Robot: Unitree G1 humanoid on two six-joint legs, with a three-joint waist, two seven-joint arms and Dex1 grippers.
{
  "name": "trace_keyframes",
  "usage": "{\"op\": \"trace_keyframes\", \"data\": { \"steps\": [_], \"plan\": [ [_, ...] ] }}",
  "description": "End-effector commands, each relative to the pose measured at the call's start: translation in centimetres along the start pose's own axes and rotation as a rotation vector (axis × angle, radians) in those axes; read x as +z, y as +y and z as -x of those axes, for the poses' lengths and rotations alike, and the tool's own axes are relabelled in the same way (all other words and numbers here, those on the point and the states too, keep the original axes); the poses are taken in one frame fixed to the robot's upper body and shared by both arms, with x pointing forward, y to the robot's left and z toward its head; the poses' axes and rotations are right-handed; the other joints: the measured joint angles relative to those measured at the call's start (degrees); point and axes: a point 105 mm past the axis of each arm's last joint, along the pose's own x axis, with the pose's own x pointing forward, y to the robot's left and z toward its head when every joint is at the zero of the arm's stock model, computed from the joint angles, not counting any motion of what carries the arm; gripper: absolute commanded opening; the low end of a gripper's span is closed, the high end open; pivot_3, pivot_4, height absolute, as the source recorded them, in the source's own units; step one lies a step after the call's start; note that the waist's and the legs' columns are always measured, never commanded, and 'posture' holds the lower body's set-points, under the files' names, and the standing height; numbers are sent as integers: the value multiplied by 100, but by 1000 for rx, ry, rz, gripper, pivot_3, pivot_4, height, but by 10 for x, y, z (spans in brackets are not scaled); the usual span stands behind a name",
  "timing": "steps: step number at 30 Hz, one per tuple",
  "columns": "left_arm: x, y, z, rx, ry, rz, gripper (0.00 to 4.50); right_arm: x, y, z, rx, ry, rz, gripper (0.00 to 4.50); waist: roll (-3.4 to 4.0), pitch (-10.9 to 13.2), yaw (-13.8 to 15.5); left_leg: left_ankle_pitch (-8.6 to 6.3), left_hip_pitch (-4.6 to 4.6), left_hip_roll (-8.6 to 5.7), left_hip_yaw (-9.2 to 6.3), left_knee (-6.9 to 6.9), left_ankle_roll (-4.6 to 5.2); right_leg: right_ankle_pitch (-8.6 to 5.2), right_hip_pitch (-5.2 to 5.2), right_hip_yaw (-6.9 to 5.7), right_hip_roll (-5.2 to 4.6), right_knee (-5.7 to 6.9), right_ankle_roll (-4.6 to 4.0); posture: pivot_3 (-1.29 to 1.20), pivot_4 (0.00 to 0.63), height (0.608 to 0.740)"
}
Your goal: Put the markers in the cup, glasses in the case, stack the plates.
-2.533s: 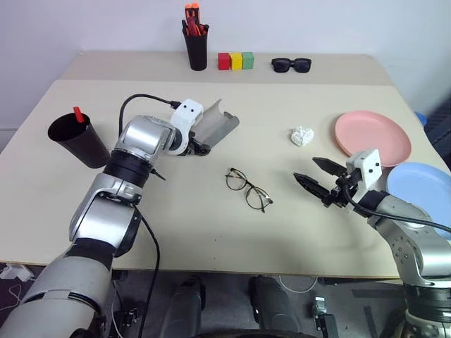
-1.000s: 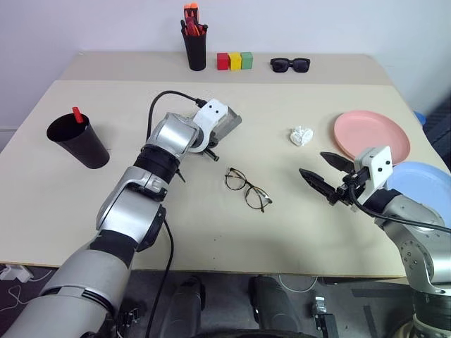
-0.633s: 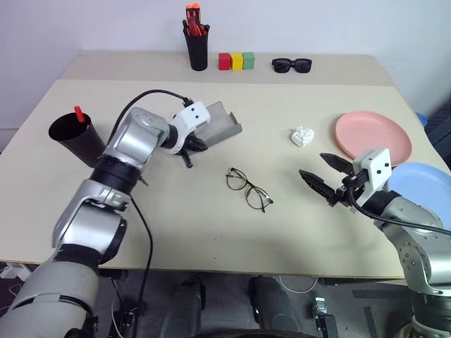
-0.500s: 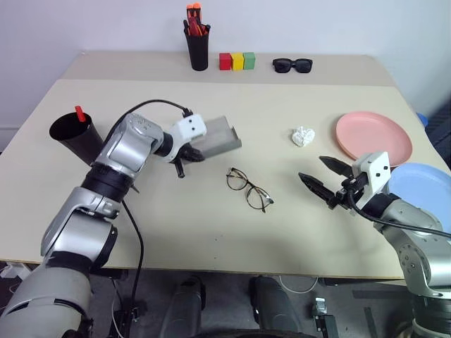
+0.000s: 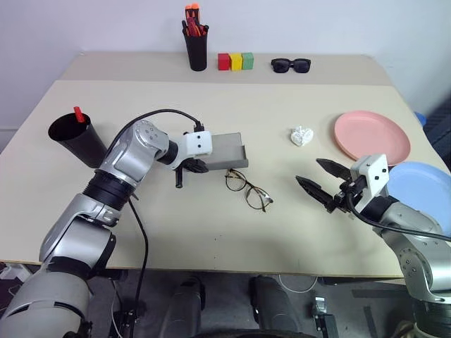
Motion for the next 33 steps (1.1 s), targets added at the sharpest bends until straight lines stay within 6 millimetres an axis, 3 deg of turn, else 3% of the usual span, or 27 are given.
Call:
{"op": "trace_keyframes", "data": {
  "steps": [1,16,26,33],
  "plan": [
    [6,11,-1,60,4,-6,19,9,2,3,7,-37,33,3539,0,0,10,-1,-1,0,0,3,1,0,1,0,0,0,0,0,150,740],
    [-13,18,1,54,60,-22,19,-14,7,13,112,4,19,3539,2,-3,-14,-4,3,0,0,31,7,0,12,0,2,12,1,0,150,740],
    [-20,29,3,32,96,-92,19,-9,6,6,124,0,40,3539,2,-3,-12,-5,2,0,0,39,9,0,13,0,2,15,1,0,150,740],
    [-15,23,-4,-14,79,-111,19,-3,10,4,136,-5,37,3539,3,-3,-6,-8,2,0,0,46,13,0,16,0,2,17,1,0,150,740]
  ]
}}
